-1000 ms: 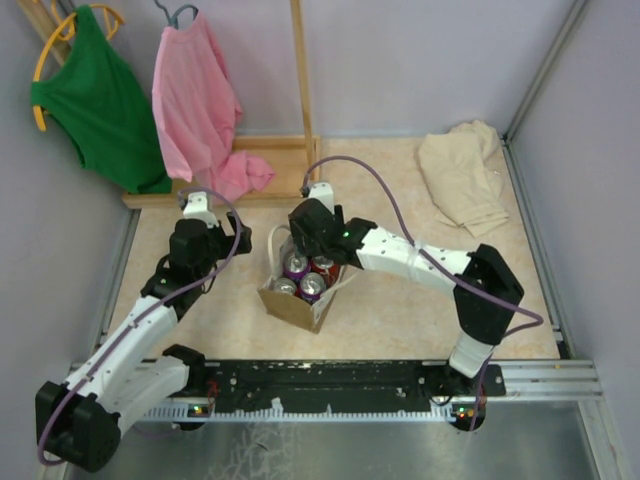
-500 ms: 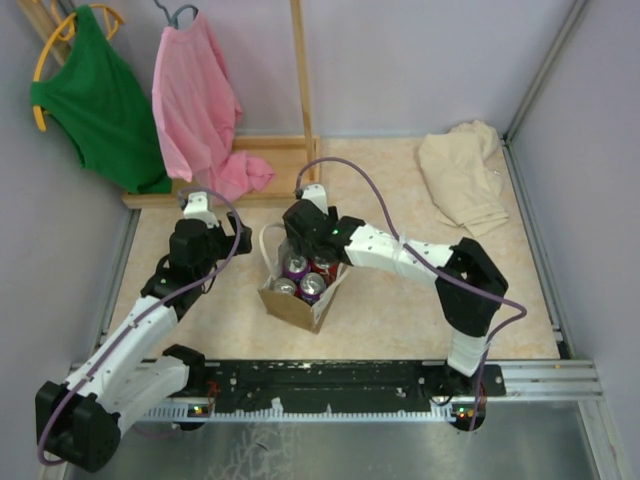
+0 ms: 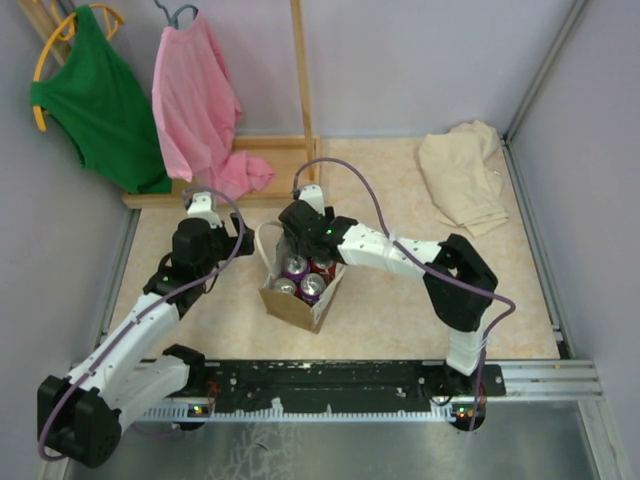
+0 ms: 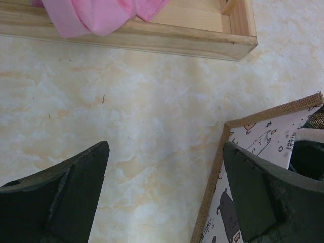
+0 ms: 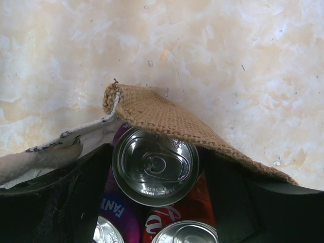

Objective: Take the beverage out of the canvas bag

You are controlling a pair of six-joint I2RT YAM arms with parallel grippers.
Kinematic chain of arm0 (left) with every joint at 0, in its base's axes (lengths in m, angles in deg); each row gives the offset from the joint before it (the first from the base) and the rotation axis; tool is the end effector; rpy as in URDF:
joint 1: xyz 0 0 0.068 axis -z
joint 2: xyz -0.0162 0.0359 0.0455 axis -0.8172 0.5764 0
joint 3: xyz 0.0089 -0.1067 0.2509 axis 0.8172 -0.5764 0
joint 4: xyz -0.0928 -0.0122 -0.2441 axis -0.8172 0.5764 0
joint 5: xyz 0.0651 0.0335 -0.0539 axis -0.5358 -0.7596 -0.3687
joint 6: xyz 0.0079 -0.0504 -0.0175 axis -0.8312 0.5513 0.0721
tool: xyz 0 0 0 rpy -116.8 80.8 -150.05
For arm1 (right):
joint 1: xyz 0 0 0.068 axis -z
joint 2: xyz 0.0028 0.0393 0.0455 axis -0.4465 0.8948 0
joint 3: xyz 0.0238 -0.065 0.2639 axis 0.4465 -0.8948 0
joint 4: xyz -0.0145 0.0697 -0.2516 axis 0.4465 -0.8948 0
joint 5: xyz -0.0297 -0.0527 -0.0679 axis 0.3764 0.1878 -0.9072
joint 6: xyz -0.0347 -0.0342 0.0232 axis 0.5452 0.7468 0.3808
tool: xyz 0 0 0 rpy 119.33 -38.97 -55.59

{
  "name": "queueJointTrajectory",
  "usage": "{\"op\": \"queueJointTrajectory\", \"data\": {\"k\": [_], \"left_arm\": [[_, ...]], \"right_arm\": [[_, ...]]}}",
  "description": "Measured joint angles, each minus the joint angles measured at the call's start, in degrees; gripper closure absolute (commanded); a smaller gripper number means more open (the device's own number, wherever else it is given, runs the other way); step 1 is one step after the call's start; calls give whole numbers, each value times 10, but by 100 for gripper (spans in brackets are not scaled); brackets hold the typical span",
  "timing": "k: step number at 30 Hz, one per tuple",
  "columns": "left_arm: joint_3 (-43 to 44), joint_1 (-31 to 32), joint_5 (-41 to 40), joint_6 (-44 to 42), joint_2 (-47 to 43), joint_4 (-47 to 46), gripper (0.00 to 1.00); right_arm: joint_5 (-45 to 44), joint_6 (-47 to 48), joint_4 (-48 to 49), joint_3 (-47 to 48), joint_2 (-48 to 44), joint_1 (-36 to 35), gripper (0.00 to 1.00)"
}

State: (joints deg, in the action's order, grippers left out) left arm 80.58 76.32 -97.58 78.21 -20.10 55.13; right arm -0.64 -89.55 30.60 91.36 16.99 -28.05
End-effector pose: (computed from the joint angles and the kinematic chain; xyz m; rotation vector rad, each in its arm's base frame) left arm 0.1969 -0.0696 0.2615 -0.0794 1.9663 -0.2475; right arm 0.2473 0.3210 0.2364 -0.2818 2.3246 0.1848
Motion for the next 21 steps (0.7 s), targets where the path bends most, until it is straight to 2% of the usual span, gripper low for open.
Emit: {"op": "queueJointTrajectory", "data": {"k": [5,13,18,21], "left_arm": [[0,0,8,0,1,0,0],[0,0,12,0,1,-1,0],[0,0,13,0,3,-1,0],[0,0,17,1,8,-2,0]], "right_arm": [[-2,0,0,3,8,0,29],[-11,0,0,8,17,0,39],[-12,0,0,8,17,0,65],[-13,-1,0,8,18,0,92]]}}
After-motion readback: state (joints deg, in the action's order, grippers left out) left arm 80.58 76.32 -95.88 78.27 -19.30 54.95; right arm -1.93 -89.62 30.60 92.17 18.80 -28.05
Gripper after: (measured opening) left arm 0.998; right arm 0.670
